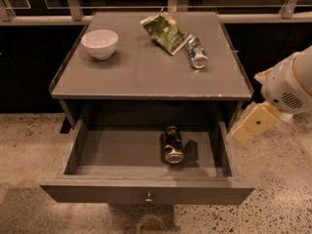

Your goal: Pick orange can from top drawer and place on counter

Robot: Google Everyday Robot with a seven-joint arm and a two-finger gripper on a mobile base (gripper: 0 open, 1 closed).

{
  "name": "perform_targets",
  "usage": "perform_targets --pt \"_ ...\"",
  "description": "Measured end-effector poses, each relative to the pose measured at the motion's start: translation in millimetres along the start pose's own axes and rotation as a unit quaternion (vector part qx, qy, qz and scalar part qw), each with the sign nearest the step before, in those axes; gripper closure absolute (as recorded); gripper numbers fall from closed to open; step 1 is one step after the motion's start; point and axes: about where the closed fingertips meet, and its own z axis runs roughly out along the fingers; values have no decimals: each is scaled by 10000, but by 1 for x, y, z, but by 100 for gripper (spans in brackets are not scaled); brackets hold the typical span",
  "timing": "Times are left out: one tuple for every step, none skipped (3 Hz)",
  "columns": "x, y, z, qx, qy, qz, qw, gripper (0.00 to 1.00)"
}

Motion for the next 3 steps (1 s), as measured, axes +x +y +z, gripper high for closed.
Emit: perform_targets --pt "-4 -5 1 111 -88 18 9999 0" --pt "4 0 11 226 -163 345 9990 0" --pt "20 19 52 132 -472 1330 9899 0"
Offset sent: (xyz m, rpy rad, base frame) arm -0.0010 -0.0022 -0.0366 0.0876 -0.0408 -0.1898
